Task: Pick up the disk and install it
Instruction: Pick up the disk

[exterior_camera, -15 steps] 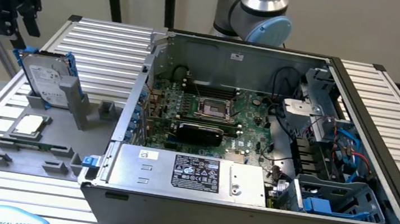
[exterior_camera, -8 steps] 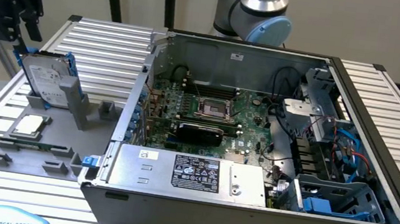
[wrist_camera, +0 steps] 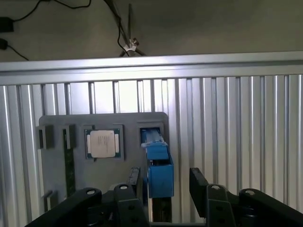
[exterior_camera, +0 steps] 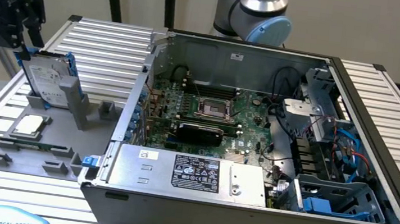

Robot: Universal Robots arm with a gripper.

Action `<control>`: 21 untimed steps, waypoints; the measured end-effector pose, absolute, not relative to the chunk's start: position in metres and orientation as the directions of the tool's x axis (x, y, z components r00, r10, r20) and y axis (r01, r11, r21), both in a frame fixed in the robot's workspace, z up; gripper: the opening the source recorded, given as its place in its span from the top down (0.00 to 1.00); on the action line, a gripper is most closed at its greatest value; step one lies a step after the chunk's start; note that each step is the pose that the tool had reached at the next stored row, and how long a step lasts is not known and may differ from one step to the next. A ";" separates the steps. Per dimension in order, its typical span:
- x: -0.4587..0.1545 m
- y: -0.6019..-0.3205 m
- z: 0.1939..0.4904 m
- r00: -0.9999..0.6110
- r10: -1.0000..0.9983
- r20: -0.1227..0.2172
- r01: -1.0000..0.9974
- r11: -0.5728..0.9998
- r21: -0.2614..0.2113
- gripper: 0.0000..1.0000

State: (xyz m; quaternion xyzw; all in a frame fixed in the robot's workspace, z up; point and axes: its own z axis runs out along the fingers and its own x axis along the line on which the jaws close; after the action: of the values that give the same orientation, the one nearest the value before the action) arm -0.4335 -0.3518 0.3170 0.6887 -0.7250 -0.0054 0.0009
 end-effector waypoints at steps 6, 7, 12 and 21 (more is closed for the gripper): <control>-0.434 -0.352 0.306 -0.051 -0.999 -0.006 -0.999 0.051 0.009 0.46; -0.434 -0.353 0.304 -0.051 -0.999 -0.006 -0.999 0.051 0.009 0.46; -0.435 -0.354 0.296 -0.052 -0.999 -0.006 -0.999 0.052 0.009 0.46; -0.436 -0.354 0.292 -0.052 -0.999 -0.006 -0.999 0.052 0.009 0.46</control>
State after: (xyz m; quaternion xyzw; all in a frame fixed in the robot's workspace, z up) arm -0.4364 -0.3543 0.2916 0.6883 -0.7254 -0.0054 0.0009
